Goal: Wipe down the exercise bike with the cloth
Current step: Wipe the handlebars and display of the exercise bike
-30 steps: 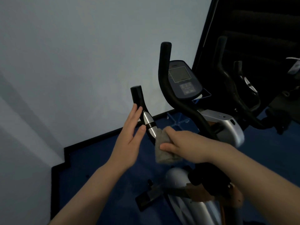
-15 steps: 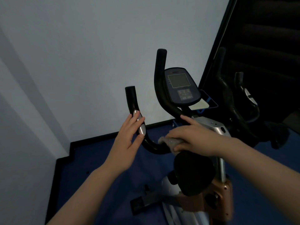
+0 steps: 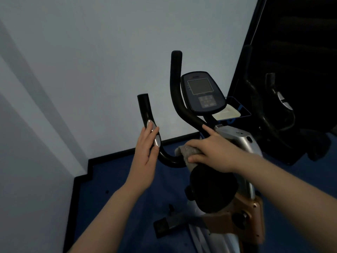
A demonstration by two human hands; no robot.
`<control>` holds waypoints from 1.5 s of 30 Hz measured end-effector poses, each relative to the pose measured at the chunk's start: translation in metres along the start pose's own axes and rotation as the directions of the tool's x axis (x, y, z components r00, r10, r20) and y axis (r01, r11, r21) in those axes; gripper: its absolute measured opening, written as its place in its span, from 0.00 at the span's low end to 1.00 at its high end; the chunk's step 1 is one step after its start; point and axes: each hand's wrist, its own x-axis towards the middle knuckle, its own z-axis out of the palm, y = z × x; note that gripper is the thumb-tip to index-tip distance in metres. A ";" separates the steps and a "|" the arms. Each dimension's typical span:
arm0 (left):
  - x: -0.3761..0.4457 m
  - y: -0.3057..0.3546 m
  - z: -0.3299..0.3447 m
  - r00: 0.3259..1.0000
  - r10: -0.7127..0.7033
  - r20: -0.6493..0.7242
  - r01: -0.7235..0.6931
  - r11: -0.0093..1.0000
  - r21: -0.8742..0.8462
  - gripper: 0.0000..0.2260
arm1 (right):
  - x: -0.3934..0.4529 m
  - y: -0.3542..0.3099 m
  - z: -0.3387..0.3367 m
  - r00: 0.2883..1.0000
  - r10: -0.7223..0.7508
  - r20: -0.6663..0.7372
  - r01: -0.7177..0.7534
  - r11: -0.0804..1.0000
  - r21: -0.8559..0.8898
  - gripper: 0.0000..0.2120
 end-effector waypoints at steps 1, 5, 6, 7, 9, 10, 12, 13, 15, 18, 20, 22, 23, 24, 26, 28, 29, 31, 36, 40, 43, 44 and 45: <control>0.000 0.001 0.001 1.000 -0.002 -0.005 0.002 1.000 -0.009 0.21 | 0.001 -0.007 0.005 1.000 0.031 -0.006 -0.031 0.999 -0.023 0.19; 0.002 0.006 -0.004 1.000 -0.005 0.004 0.005 0.999 -0.050 0.21 | 0.015 -0.052 0.025 0.993 0.115 -0.013 -0.115 0.993 0.031 0.17; 0.001 0.006 -0.007 1.000 -0.013 0.013 0.014 0.997 -0.070 0.21 | 0.015 -0.057 0.027 0.988 0.152 -0.034 -0.149 0.986 0.072 0.17; 0.001 0.005 -0.011 1.000 -0.016 0.024 0.018 0.996 -0.092 0.21 | 0.013 -0.060 0.028 0.980 0.191 -0.059 -0.185 0.977 0.105 0.16; 0.003 0.003 -0.023 0.999 -0.004 0.039 0.009 0.992 -0.129 0.21 | 0.007 -0.068 0.036 0.957 0.271 -0.103 -0.257 0.958 0.129 0.12; 0.006 0.002 -0.029 0.999 0.004 0.033 0.001 0.991 -0.136 0.21 | 0.009 -0.074 0.040 0.945 0.302 -0.124 -0.292 0.952 0.088 0.10; 0.014 -0.002 -0.039 1.000 0.006 -0.002 -0.006 0.991 -0.133 0.21 | 0.023 -0.091 0.043 0.921 0.360 -0.146 -0.360 0.932 0.029 0.10; 0.018 -0.003 -0.043 1.000 0.007 -0.025 -0.010 0.991 -0.131 0.21 | 0.031 -0.097 0.044 0.905 0.402 -0.140 -0.398 0.916 0.055 0.10; 0.027 -0.005 -0.049 0.997 0.030 -0.065 -0.039 0.990 -0.135 0.22 | 0.039 -0.100 0.043 0.884 0.456 -0.098 -0.442 0.887 0.136 0.10; 0.051 -0.007 -0.061 0.995 0.087 -0.059 -0.094 0.986 -0.135 0.22 | 0.036 -0.103 0.052 0.851 0.503 -0.153 -0.484 0.863 0.146 0.09; 0.074 -0.010 -0.068 0.991 0.126 -0.039 -0.130 0.985 -0.115 0.22 | 0.044 -0.108 0.048 0.812 0.570 -0.128 -0.548 0.819 0.168 0.08; 0.095 -0.009 -0.073 0.993 0.117 -0.011 -0.118 0.987 -0.112 0.21 | 0.065 -0.107 0.037 0.804 0.591 -0.064 -0.559 0.788 0.256 0.11; 0.103 -0.008 -0.074 0.994 0.105 0.009 -0.103 0.988 -0.119 0.21 | 0.076 -0.107 0.030 0.789 0.612 -0.054 -0.559 0.752 0.350 0.12; 0.109 -0.008 -0.076 0.995 0.096 0.030 -0.091 0.988 -0.128 0.20 | 0.083 -0.109 0.026 0.763 0.643 -0.072 -0.557 0.709 0.433 0.14; 0.116 -0.012 -0.078 0.993 0.098 0.065 -0.088 0.986 -0.140 0.19 | 0.087 -0.116 0.028 0.718 0.675 -0.170 -0.546 0.697 0.466 0.15; 0.121 -0.015 -0.083 0.989 0.109 0.098 -0.091 0.982 -0.167 0.18 | 0.089 -0.126 0.035 0.674 0.703 -0.227 -0.563 0.688 0.458 0.14; 0.123 -0.015 -0.085 0.988 0.111 0.105 -0.089 0.978 -0.191 0.18 | 0.093 -0.127 0.033 0.673 0.703 -0.228 -0.572 0.691 0.442 0.14; 0.126 -0.015 -0.086 0.990 0.104 0.099 -0.078 0.968 -0.238 0.17 | 0.112 -0.120 0.021 0.700 0.686 -0.198 -0.574 0.706 0.415 0.13; 0.122 -0.017 -0.092 0.980 0.084 0.181 -0.025 0.952 -0.306 0.16 | 0.133 -0.118 0.016 0.668 0.728 -0.156 -0.529 0.612 0.588 0.16; 0.124 -0.015 -0.097 0.960 0.071 0.270 0.040 0.921 -0.387 0.18 | 0.127 -0.117 0.022 0.643 0.746 -0.176 -0.522 0.595 0.611 0.16; 0.122 -0.015 -0.099 0.948 0.054 0.313 0.083 0.910 -0.407 0.17 | 0.153 -0.108 0.003 0.616 0.774 -0.149 -0.392 0.465 0.794 0.20; 0.122 -0.015 -0.100 0.945 0.056 0.322 0.085 0.908 -0.410 0.18 | 0.161 -0.108 -0.001 0.611 0.773 -0.171 -0.294 0.422 0.858 0.19; 0.121 -0.015 -0.101 0.942 0.062 0.331 0.084 0.908 -0.410 0.18 | 0.167 -0.109 -0.002 0.614 0.763 -0.203 -0.202 0.400 0.894 0.18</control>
